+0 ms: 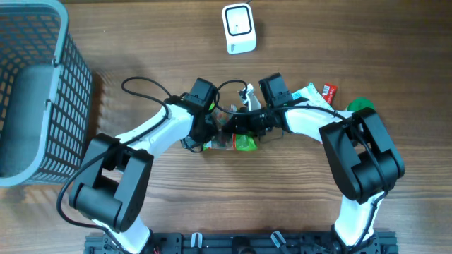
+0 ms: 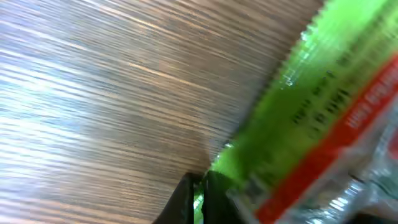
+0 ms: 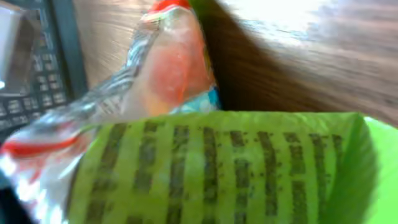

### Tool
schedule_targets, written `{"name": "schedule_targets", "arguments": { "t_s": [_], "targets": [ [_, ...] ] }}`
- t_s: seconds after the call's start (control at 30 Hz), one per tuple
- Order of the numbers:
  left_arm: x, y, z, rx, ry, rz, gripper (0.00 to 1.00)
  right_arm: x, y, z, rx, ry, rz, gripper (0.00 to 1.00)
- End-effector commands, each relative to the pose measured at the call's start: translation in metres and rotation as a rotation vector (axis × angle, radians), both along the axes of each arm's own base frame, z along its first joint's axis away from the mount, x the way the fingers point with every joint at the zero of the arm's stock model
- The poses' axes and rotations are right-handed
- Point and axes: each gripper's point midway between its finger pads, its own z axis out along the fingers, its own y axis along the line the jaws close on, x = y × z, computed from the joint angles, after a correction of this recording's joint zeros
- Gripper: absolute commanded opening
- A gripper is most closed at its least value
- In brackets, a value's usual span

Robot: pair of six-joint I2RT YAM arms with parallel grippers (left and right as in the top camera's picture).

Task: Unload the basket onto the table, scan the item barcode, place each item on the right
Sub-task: 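Release the left gripper and lift the bag with the right gripper, then carry the snack bag up to the scanner window, right gripper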

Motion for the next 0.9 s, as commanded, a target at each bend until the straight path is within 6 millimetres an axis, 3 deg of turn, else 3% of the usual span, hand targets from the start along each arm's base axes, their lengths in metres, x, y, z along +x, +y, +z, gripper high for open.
{"name": "schedule_targets", "arguments": {
  "t_s": [0.0, 0.07, 0.1, 0.2, 0.27, 0.43, 0.6, 0.63, 0.73, 0.87],
  "targets": [
    [0.003, 0.045, -0.006, 0.207, -0.028, 0.054, 0.04, -0.005, -0.020, -0.027, -0.154, 0.021, -0.030, 0.24],
    [0.009, 0.052, -0.001, 0.200, -0.042, 0.083, 0.04, -0.005, -0.028, -0.031, -0.178, 0.034, -0.040, 0.15],
    [0.015, 0.058, 0.004, 0.192, -0.056, 0.107, 0.04, -0.003, -0.029, -0.029, -0.162, 0.013, -0.020, 0.04],
    [0.030, 0.073, 0.024, 0.147, -0.092, 0.179, 0.04, -0.002, -0.025, -0.010, -0.037, -0.066, 0.074, 0.04],
    [0.037, 0.076, 0.038, 0.071, -0.114, 0.177, 0.04, 0.000, -0.025, 0.017, 0.104, -0.140, 0.142, 0.04],
    [0.049, 0.070, 0.079, -0.164, -0.211, 0.011, 0.04, -0.009, -0.041, 0.113, 0.507, -0.383, 0.279, 0.04],
    [0.051, 0.063, 0.110, -0.418, -0.277, -0.083, 0.04, -0.033, -0.059, 0.162, 0.492, -0.527, 0.319, 0.04],
    [0.053, 0.061, 0.118, -0.483, -0.309, -0.124, 0.04, -0.042, -0.063, 0.172, 0.425, -0.541, 0.326, 0.04],
    [0.060, 0.076, 0.120, -0.462, -0.368, -0.167, 0.04, -0.061, -0.067, 0.199, 0.420, -0.594, 0.352, 0.04],
    [0.071, 0.109, 0.114, -0.332, -0.409, -0.147, 0.08, -0.087, -0.071, 0.236, 0.426, -0.635, 0.359, 0.04]
  ]
}}
